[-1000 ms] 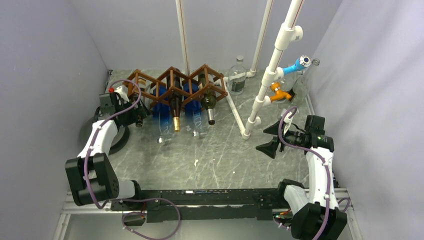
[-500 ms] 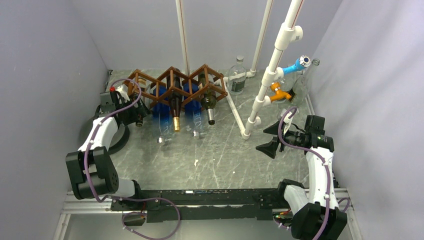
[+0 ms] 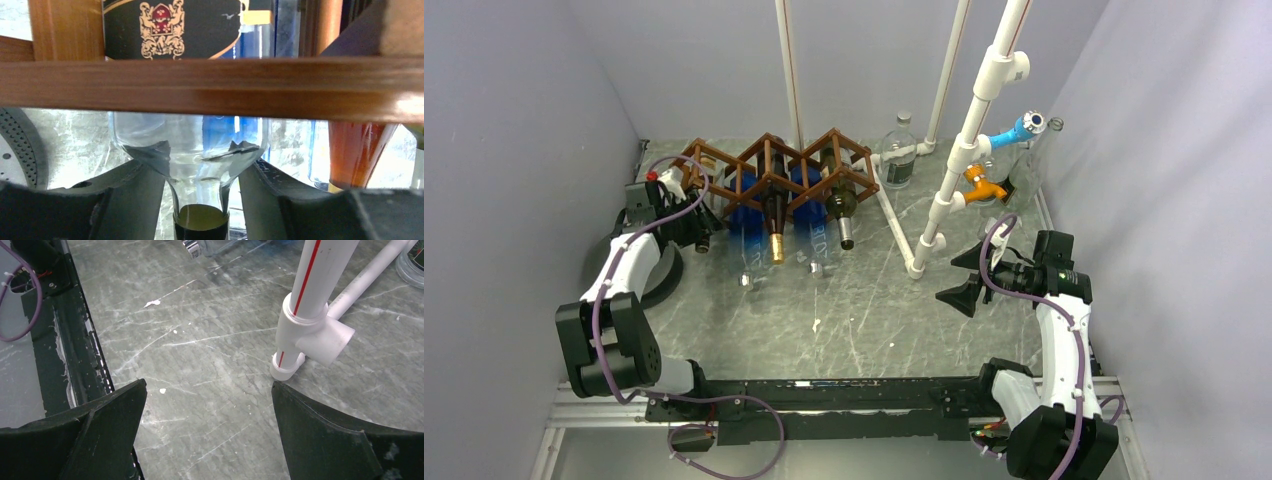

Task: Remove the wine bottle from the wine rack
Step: Pick up the wine bottle from the wine rack.

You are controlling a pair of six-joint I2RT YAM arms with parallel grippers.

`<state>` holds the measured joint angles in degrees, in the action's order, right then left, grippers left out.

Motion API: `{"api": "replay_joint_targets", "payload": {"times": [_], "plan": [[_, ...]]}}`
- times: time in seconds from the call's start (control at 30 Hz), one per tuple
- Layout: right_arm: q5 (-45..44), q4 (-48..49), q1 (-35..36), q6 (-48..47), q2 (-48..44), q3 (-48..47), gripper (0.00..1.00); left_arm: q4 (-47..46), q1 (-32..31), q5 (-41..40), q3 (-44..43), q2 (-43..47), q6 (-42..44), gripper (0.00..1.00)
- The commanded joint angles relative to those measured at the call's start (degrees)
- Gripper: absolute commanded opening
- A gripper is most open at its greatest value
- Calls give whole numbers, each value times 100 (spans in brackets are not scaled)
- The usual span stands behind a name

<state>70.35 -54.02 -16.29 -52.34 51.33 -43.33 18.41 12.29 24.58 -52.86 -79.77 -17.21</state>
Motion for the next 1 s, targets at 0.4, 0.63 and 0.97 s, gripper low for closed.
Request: {"api": "replay_joint_targets", "payload": {"times": [0.4, 0.63, 0.97], "plan": [[-22, 58, 30, -94, -57, -35, 99, 98, 32, 78, -222, 303, 60, 10], [-31, 83, 32, -75, -61, -26, 99, 168, 28, -35, -145, 698, 104, 0], [-37, 100, 30, -58, -79, -18, 99, 184, 36, -244, 234, 1624, 134, 0]]}}
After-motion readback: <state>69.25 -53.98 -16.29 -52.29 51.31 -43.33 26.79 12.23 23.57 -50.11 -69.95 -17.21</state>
